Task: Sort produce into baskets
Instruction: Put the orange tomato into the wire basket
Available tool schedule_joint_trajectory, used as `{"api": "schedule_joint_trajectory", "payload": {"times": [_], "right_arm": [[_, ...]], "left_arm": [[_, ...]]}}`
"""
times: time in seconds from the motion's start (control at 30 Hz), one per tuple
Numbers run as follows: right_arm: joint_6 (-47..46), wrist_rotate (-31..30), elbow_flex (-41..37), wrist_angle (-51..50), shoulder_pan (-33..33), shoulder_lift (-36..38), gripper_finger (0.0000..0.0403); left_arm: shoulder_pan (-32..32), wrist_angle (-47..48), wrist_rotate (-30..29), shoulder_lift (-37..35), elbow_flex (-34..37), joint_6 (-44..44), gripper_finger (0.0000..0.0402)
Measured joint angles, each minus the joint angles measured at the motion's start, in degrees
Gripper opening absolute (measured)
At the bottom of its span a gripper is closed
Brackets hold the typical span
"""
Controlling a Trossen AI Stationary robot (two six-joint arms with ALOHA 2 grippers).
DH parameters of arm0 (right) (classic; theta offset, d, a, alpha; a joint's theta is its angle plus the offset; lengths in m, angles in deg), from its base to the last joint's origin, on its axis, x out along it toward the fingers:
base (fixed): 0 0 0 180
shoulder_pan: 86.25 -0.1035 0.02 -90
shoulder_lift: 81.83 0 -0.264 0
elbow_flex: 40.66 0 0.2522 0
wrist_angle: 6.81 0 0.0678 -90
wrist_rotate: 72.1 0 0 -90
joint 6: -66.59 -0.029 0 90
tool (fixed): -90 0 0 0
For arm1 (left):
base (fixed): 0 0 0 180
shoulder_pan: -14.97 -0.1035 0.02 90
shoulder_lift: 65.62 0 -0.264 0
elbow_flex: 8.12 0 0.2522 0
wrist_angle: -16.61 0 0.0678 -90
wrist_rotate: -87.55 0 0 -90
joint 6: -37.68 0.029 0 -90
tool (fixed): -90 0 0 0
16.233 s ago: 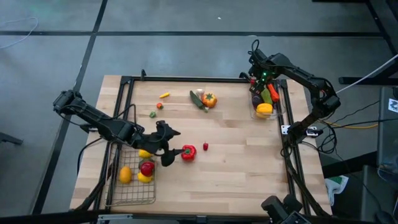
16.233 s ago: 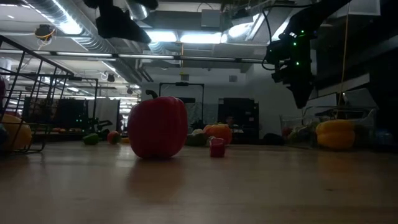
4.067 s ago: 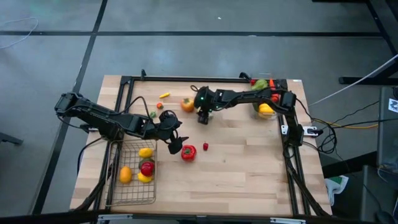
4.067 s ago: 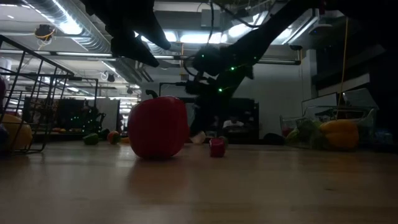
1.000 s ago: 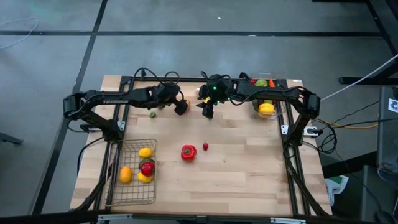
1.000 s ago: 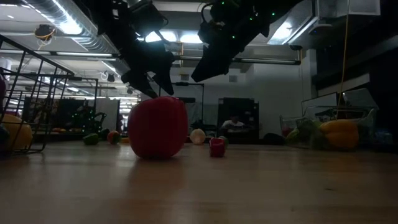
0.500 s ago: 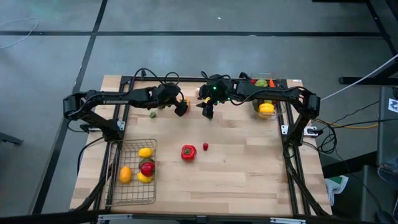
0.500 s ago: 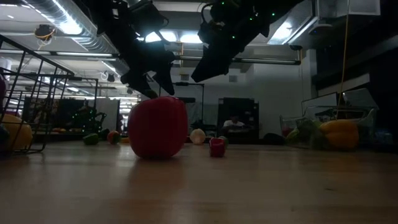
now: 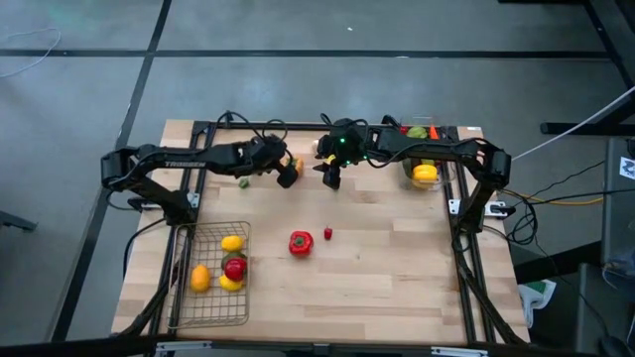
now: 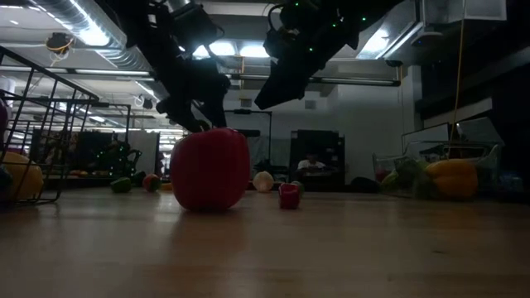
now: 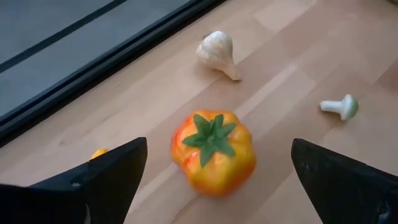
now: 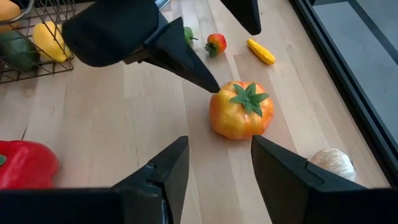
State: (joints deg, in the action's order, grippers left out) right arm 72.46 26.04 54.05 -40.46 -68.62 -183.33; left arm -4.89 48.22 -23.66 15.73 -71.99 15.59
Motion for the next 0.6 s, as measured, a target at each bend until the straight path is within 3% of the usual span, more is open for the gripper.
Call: {"api": "schedule_joint_trajectory", "payload": {"times": [0.6], "right_arm": [[0.00,0.00,0.00,-0.02,0.00,0.00,0.0172]], "left_arm": [[-1.94,-2.89,4.33,10.27,0.00,-1.55,0.0395]]}}
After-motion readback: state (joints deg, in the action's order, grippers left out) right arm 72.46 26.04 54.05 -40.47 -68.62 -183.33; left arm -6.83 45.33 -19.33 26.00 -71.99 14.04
